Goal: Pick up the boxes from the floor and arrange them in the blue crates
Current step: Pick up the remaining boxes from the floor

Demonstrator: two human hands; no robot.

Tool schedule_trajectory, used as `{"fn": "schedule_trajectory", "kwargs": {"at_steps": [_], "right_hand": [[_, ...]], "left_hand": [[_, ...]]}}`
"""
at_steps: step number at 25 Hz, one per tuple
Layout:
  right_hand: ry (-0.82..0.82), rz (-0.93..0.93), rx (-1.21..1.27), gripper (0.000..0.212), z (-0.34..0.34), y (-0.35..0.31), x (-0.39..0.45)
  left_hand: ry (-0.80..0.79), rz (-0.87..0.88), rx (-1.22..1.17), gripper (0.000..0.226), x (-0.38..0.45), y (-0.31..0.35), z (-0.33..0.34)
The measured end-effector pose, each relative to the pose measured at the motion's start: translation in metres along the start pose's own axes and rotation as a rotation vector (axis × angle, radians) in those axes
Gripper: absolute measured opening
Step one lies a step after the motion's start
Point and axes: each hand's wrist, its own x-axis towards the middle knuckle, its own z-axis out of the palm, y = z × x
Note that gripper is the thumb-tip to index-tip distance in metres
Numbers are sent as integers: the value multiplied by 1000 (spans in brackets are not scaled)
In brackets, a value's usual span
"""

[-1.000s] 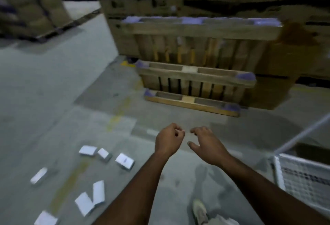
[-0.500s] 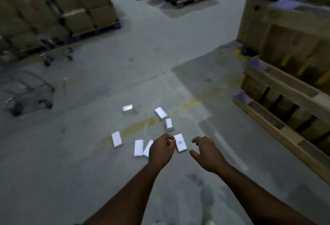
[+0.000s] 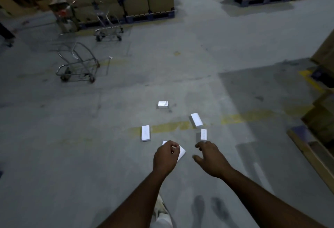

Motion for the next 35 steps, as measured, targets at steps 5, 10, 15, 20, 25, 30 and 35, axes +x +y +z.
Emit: {"fn": "schedule_trajectory", "kwargs": {"at_steps": [5, 10, 15, 20, 25, 30, 35], "right_hand": [[-15, 32, 14, 44, 28, -75, 94], [-40, 30, 47, 44, 59, -146, 177], [-86, 0, 47, 45, 83, -195, 247], [-66, 11, 105, 44, 100, -223, 342], [-51, 122, 189, 41, 108, -230, 437], [15, 189, 206, 43, 93, -233, 506], [97, 333, 237, 43, 72, -214, 562]], "left_hand": [[-42, 20, -6, 7, 93, -35, -69], [-11, -11, -12, 8, 178, -84, -141], [-3, -65, -13, 6, 239, -113, -185], [-30, -59, 13, 14, 329, -115, -208], [-149, -44, 107, 9, 432, -106, -217], [-254, 40, 170, 8, 518, -72, -215], [-387, 101, 220, 19, 595, -49, -203]]}}
